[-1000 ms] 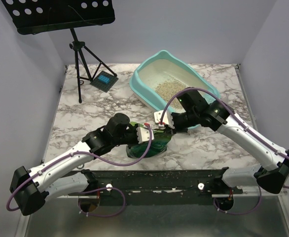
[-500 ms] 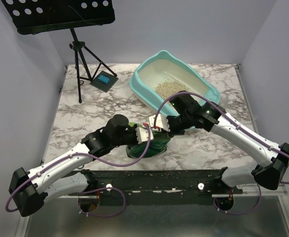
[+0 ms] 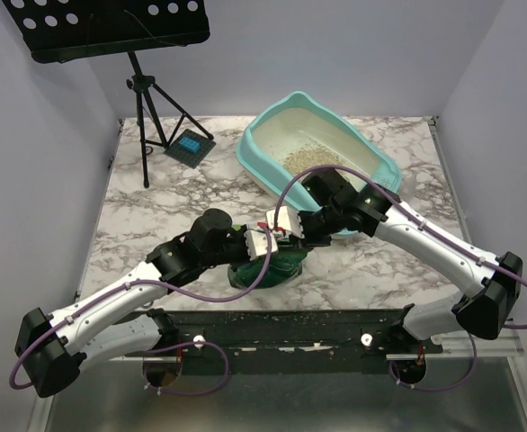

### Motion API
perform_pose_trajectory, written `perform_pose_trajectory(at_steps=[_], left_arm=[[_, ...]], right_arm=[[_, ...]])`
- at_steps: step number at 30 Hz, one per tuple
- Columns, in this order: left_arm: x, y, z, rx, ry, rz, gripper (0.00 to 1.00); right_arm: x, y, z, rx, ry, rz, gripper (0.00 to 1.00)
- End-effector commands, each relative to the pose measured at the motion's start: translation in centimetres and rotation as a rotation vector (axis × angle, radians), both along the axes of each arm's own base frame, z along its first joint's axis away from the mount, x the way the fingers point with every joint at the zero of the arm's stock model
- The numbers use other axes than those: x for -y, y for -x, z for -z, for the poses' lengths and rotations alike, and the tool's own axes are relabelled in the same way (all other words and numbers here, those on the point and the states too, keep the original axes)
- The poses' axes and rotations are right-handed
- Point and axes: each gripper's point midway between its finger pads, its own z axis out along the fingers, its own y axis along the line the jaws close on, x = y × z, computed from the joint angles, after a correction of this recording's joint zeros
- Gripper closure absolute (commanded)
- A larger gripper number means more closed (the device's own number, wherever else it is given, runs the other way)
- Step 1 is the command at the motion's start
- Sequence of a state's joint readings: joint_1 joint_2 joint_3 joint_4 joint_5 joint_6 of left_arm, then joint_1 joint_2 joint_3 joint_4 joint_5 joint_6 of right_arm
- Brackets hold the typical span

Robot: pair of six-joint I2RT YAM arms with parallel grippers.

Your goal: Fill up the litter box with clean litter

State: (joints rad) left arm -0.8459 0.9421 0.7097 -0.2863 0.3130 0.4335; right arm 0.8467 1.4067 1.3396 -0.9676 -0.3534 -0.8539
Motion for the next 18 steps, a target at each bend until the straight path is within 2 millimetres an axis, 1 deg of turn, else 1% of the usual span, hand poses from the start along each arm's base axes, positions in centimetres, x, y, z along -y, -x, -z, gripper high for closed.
perform_pose_trajectory(at_steps=[1,8,10,11,12,15,18], left_arm=[[1.9,-1.3,-5.6,0.14,0.163,0.002,0.92],[2.0,-1.5,-5.1,0.129,0.149,-0.002,0.92],[2.0,-1.5,-5.0,0.126,0.146,-0.003,0.92],[2.0,-1.5,-4.9,0.126,0.146,-0.001,0.92],[2.0,-1.5,-4.9,0.124,0.145,0.0,0.92],[2.0,-1.5,-4.7,0.123,0.141,-0.002,0.92],[2.0,-1.5,-4.8,0.122,0.144,-0.002,0.89]], right_arm=[[0.0,0.4,3.7,-0.075,0.1,0.022,0.76],[-0.7,0.4,3.0,-0.072,0.053,0.028,0.58],[-0.7,0.3,2.8,-0.06,0.043,0.033,0.47],[-0.6,0.2,2.6,-0.051,0.043,0.038,0.34],[-0.5,0.0,2.6,-0.039,0.044,0.046,0.0],[-0.4,-0.5,1.5,0.006,0.014,0.071,0.0],[-0.6,-1.2,-0.9,0.074,-0.067,0.112,0.0]])
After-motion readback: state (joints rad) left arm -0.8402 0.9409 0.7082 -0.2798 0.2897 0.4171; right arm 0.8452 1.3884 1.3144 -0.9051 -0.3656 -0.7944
